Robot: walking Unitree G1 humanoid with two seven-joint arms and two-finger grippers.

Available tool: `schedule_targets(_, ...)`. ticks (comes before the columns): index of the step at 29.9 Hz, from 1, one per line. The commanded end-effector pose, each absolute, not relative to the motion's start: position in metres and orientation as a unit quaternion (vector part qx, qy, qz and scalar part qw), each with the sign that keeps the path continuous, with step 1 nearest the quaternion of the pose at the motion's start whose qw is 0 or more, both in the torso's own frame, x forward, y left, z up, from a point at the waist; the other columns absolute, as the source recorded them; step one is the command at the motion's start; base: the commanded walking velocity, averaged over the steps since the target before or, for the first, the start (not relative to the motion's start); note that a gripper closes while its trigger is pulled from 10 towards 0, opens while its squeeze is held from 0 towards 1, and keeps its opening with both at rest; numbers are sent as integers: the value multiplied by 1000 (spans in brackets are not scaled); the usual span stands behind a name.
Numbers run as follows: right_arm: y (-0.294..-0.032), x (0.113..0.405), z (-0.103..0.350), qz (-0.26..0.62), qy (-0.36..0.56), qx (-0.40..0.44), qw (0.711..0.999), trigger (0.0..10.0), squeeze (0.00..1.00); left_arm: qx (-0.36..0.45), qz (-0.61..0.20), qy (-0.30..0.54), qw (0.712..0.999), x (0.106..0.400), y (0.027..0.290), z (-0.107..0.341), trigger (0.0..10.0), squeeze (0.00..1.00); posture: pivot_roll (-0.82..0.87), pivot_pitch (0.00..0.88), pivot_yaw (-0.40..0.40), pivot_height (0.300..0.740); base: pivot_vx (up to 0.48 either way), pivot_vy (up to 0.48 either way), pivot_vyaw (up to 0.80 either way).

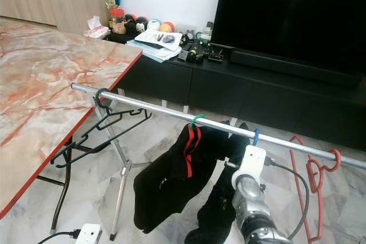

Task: Hang hanger

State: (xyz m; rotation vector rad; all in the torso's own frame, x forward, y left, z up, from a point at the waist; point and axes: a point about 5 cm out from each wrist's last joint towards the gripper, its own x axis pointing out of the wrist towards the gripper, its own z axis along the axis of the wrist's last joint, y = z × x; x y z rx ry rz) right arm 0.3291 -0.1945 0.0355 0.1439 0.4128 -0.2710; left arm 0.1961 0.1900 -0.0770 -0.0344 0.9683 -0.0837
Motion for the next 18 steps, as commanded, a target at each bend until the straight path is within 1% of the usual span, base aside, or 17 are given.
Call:
schedule_targets(1,-196,334,46,-127,164,62,976,0,0,-8,-50,479,877,192,188,-80,10000,0,137,0,-66,740,0,0,0)
schedule_targets(7,-191,330,46,-97,136,54,984,0,0,-7,-51,480,876,191,189,-80,10000,0,122,0,-61,740,0,0,0)
schedule_targets(11,-187,325,44,-68,113,28,991,0,0,-3,-56,482,875,190,189,-81,10000,0,113,0,-56,740,0,0,0)
schedule_targets(18,-186,318,45,-37,85,9,996,0,0,2,-57,483,874,189,190,-81,10000,0,105,0,-53,740,0,0,0)
